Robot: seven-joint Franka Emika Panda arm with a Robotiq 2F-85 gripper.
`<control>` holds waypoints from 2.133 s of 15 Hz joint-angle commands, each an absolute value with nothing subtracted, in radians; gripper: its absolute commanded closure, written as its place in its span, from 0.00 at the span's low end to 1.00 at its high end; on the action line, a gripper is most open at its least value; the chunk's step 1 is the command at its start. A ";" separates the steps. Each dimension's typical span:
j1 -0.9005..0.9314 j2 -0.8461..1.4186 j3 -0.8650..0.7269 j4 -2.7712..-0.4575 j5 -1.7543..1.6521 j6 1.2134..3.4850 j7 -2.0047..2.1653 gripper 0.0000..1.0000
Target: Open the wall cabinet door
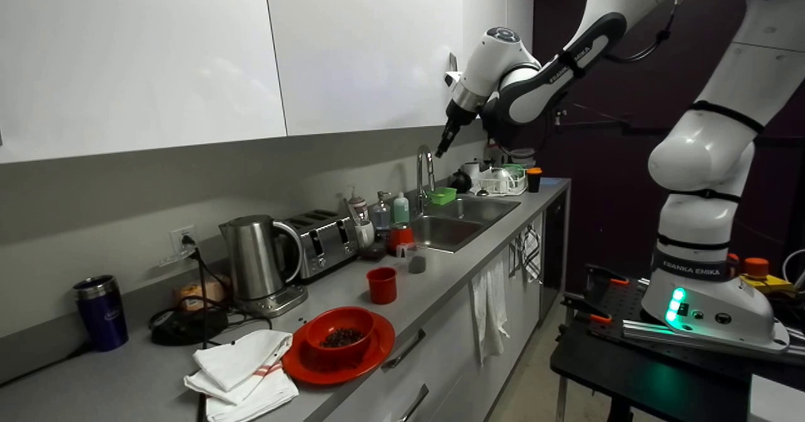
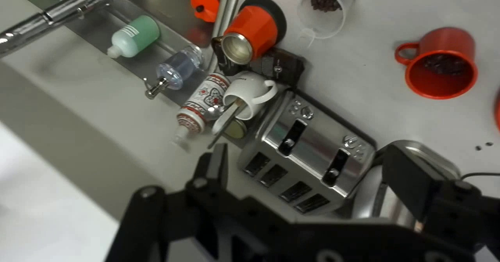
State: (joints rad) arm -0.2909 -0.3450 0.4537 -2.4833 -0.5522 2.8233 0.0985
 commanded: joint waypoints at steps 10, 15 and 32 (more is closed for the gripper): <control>0.047 -0.130 0.195 -2.279 -0.430 2.406 -0.432 0.00; 0.069 -0.107 0.132 -2.174 -0.346 2.252 -0.529 0.00; 0.117 -0.090 0.129 -2.088 -0.339 2.038 -0.633 0.00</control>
